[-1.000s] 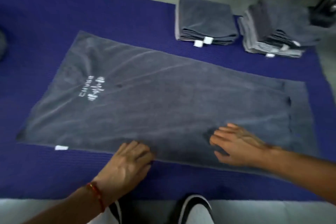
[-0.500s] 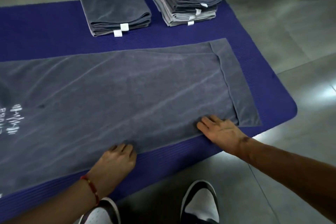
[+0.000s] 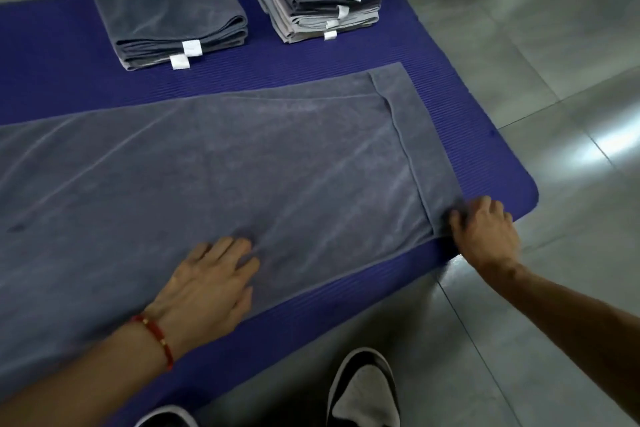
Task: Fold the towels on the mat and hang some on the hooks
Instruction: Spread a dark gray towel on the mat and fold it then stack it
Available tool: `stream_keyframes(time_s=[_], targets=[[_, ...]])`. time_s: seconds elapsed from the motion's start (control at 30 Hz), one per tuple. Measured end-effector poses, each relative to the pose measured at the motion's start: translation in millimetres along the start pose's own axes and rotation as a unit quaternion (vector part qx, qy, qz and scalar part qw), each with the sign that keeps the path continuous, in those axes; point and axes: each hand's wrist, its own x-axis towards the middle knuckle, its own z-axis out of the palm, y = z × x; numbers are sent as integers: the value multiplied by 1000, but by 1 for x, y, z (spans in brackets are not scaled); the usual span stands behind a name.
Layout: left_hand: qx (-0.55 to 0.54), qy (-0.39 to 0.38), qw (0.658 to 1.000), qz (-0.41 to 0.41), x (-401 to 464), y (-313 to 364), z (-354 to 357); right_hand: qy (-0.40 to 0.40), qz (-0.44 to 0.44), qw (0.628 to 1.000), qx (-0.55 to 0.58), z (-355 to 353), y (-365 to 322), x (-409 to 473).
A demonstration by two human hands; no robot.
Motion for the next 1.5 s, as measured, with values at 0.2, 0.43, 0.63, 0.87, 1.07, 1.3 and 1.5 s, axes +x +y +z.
stream_keyframes(time_s=[0.2,0.43,0.63,0.87,1.07,1.3,1.5], targets=[[42,-65,996,-31,59,-26,0,-104,58,986,119,7,17,19],[57,-57,990,-112,97,-61,12,-129,90,968,194,-4,37,29],[41,-54,978,-196,105,-94,32,-100,-14,993,55,-36,19,72],[51,-42,976,-206,102,-91,38,37,-288,956,41,-34,-147,209],[56,-36,976,-206,102,-92,38,-42,-310,947,-77,-43,-231,271],[51,-20,976,-209,103,-92,39,-38,-322,946,-30,-53,-222,304],[48,-22,975,-214,103,-90,36,21,-170,985,-8,-19,-225,244]])
